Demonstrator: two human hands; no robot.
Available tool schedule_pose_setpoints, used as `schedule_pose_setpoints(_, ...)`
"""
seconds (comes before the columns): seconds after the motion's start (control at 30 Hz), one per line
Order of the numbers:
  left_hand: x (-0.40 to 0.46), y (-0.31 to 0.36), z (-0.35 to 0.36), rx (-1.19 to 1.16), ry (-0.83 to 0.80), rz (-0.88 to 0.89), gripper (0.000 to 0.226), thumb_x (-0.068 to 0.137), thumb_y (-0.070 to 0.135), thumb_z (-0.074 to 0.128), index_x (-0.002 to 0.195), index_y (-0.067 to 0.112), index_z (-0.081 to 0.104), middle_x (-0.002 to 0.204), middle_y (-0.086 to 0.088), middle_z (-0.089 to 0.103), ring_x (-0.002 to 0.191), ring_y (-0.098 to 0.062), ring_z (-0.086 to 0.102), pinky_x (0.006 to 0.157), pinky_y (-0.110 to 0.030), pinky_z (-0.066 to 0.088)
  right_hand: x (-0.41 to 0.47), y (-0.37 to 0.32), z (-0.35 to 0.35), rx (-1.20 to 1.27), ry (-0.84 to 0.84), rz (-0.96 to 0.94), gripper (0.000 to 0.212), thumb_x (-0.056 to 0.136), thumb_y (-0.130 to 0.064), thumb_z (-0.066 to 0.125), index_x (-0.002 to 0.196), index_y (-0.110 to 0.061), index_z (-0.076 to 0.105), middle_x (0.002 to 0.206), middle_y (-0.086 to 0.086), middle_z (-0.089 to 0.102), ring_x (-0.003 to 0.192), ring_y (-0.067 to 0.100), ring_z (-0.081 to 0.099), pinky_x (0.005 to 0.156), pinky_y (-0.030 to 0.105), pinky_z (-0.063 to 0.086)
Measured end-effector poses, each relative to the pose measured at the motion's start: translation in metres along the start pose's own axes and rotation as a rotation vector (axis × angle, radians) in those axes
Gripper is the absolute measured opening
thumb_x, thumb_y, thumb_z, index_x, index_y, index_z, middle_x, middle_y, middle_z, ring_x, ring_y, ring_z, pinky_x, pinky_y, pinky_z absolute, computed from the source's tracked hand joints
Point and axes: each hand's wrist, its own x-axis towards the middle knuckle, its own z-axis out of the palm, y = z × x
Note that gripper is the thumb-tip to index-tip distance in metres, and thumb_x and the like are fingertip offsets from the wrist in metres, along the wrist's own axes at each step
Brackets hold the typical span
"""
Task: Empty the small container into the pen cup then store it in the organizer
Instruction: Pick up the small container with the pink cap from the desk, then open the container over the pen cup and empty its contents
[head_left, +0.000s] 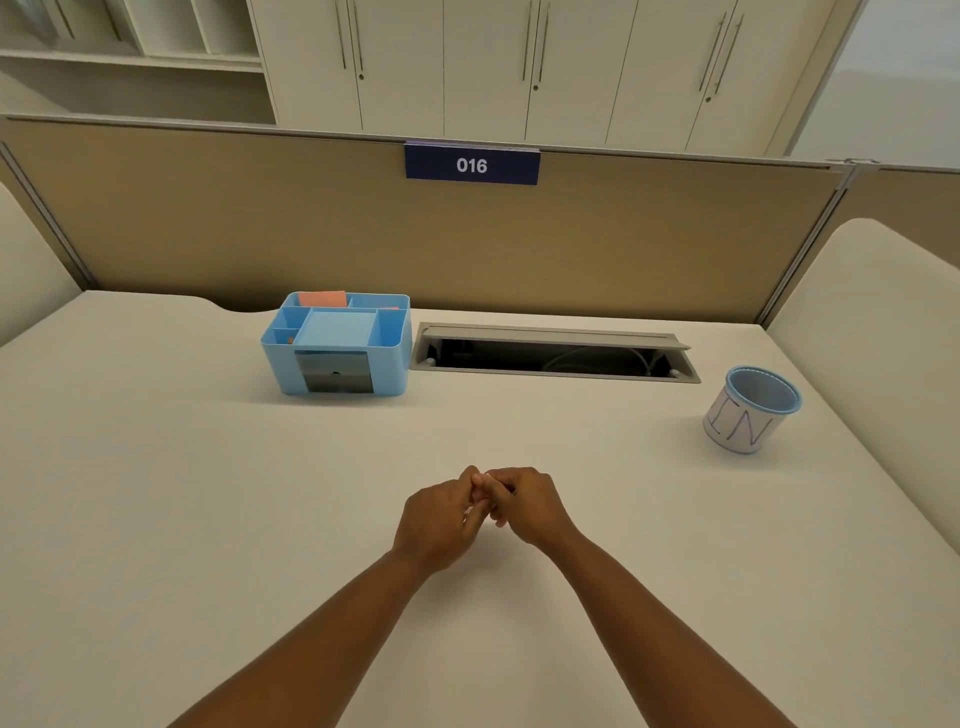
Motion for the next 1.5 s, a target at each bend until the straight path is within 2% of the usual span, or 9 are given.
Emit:
schedule_pose_setpoints(0.27, -0.003, 0.001, 0.0, -0.067, 0.006, -0.029, 0.018, 0.089, 0.035, 0.046, 0.088, 0.017, 0.048, 0.064, -0.001, 0.065, 0.059, -0.026, 0.056, 0.05, -0.028, 0.032, 0.0, 0.003, -0.005, 0.016, -0.051, -0.021, 0.032, 0.089, -0.028, 0.053, 0.072, -0.006, 0.068, 0.073, 0.022, 0.069, 0.05, 0.01, 0.054, 0.056, 0.019, 0.048)
schedule_pose_setpoints(0.37, -0.004, 0.0, 0.0, -0.111, -0.013, -0.04, 0.02, 0.09, 0.04, 0.044, 0.086, 0.02, 0.046, 0.055, 0.009, 0.052, 0.054, -0.019, 0.048, 0.046, -0.024, 0.03, 0.0, 0.001, -0.007, -0.002, -0.071, -0.012, 0.03, 0.089, -0.03, 0.053, 0.073, -0.01, 0.07, 0.069, 0.013, 0.071, 0.044, 0.001, 0.055, 0.05, 0.011, 0.047)
schedule_pose_setpoints(0.47, -0.004, -0.003, 0.002, -0.222, -0.079, -0.09, 0.023, 0.088, 0.042, 0.047, 0.092, 0.02, 0.044, 0.073, 0.012, 0.059, 0.063, -0.015, 0.051, 0.054, -0.026, 0.036, 0.001, -0.003, -0.012, 0.048, -0.114, 0.058, 0.028, 0.088, -0.032, 0.054, 0.08, -0.012, 0.072, 0.071, 0.003, 0.069, 0.053, 0.002, 0.059, 0.045, 0.01, 0.047)
schedule_pose_setpoints(0.63, -0.003, -0.006, 0.007, -0.377, -0.134, -0.157, 0.021, 0.089, 0.024, 0.052, 0.093, 0.016, 0.032, 0.078, -0.002, 0.051, 0.063, -0.021, 0.043, 0.06, -0.033, 0.035, 0.001, -0.001, -0.021, 0.379, -0.081, 0.25, 0.02, 0.085, -0.029, 0.06, 0.088, -0.013, 0.07, 0.078, -0.005, 0.067, 0.066, 0.008, 0.056, 0.056, 0.018, 0.05)
schedule_pose_setpoints(0.8, 0.001, -0.01, 0.006, -0.428, -0.062, -0.194, 0.016, 0.091, 0.015, 0.046, 0.095, 0.018, 0.032, 0.086, -0.007, 0.051, 0.067, -0.018, 0.046, 0.059, -0.024, 0.036, -0.004, 0.011, -0.023, 0.599, -0.005, 0.316, 0.018, 0.078, -0.008, 0.069, 0.095, -0.004, 0.064, 0.084, 0.006, 0.062, 0.075, 0.014, 0.06, 0.067, 0.019, 0.056)
schedule_pose_setpoints(0.9, 0.002, -0.013, 0.005, -0.432, 0.034, -0.201, 0.014, 0.088, 0.018, 0.054, 0.094, 0.019, 0.041, 0.091, -0.002, 0.055, 0.078, -0.019, 0.051, 0.068, -0.025, 0.041, -0.006, 0.021, -0.019, 0.496, 0.049, 0.283, 0.017, 0.074, -0.004, 0.071, 0.088, -0.009, 0.064, 0.082, 0.001, 0.063, 0.077, 0.013, 0.064, 0.079, 0.026, 0.054)
schedule_pose_setpoints(1.07, 0.003, -0.018, 0.004, -0.373, 0.128, -0.219, 0.022, 0.084, 0.024, 0.061, 0.1, 0.013, 0.053, 0.099, -0.004, 0.061, 0.088, -0.021, 0.056, 0.077, -0.035, 0.048, -0.006, 0.03, -0.006, 0.145, 0.136, 0.119, 0.018, 0.067, -0.013, 0.078, 0.079, -0.017, 0.065, 0.082, -0.005, 0.064, 0.066, 0.002, 0.058, 0.056, 0.001, 0.041)
schedule_pose_setpoints(1.23, 0.005, -0.021, 0.002, -0.375, 0.16, -0.246, 0.019, 0.082, 0.022, 0.063, 0.098, 0.015, 0.055, 0.095, 0.0, 0.062, 0.083, -0.019, 0.056, 0.071, -0.03, 0.045, -0.013, 0.041, 0.002, 0.173, 0.131, 0.068, 0.017, 0.067, -0.012, 0.079, 0.072, -0.012, 0.063, 0.082, 0.009, 0.07, 0.06, 0.003, 0.065, 0.056, 0.007, 0.047)
schedule_pose_setpoints(1.5, 0.008, -0.018, 0.005, -0.344, 0.153, -0.224, 0.022, 0.079, 0.021, 0.067, 0.097, 0.014, 0.057, 0.09, 0.002, 0.061, 0.081, -0.018, 0.056, 0.07, -0.028, 0.044, -0.015, 0.051, 0.005, -0.151, 0.141, -0.017, 0.024, 0.07, -0.028, 0.075, 0.091, -0.024, 0.063, 0.087, -0.006, 0.069, 0.08, 0.008, 0.06, 0.071, 0.016, 0.044)
